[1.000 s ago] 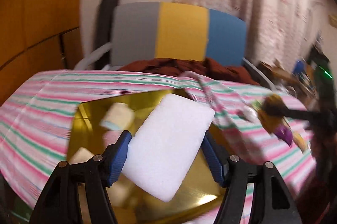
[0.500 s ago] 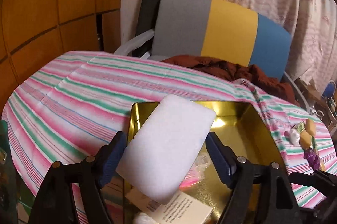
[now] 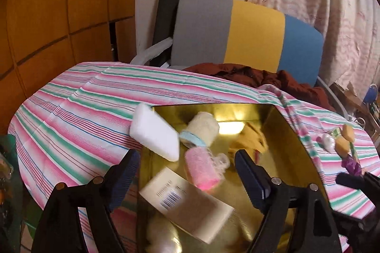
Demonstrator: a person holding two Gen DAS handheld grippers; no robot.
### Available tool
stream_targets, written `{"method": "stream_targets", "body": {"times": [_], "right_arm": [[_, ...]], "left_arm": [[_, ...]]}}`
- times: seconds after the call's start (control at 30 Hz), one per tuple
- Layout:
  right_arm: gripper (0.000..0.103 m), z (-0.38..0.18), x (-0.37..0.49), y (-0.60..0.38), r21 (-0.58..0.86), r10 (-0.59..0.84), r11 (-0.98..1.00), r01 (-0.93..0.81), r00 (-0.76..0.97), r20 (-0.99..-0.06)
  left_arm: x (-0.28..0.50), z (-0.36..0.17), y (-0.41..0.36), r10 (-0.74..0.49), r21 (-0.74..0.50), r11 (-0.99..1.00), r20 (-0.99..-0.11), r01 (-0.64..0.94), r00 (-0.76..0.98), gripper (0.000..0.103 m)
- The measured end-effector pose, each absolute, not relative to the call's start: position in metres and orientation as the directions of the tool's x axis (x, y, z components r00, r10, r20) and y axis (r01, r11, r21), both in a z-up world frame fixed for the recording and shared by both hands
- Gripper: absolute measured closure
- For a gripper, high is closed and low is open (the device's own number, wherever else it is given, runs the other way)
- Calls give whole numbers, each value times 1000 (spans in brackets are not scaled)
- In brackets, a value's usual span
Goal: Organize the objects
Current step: 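Carry the foam block and plush toy into the gold tray and release, then withdraw both tools from the tray back toward the table items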
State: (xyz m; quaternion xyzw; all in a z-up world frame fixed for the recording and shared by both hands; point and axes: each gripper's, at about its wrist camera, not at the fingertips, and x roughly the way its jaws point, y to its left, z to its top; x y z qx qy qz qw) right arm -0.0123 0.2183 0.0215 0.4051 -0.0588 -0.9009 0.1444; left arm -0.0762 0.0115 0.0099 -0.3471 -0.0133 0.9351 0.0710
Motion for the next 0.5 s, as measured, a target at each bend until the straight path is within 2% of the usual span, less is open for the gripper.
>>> {"method": "stream_targets", "body": {"times": [0.5], "right_arm": [[1, 34, 9, 279, 152, -154, -986, 65, -692, -706]], "left_arm": [[-34, 14, 76, 241, -18, -953, -650, -303, -720, 19]]}}
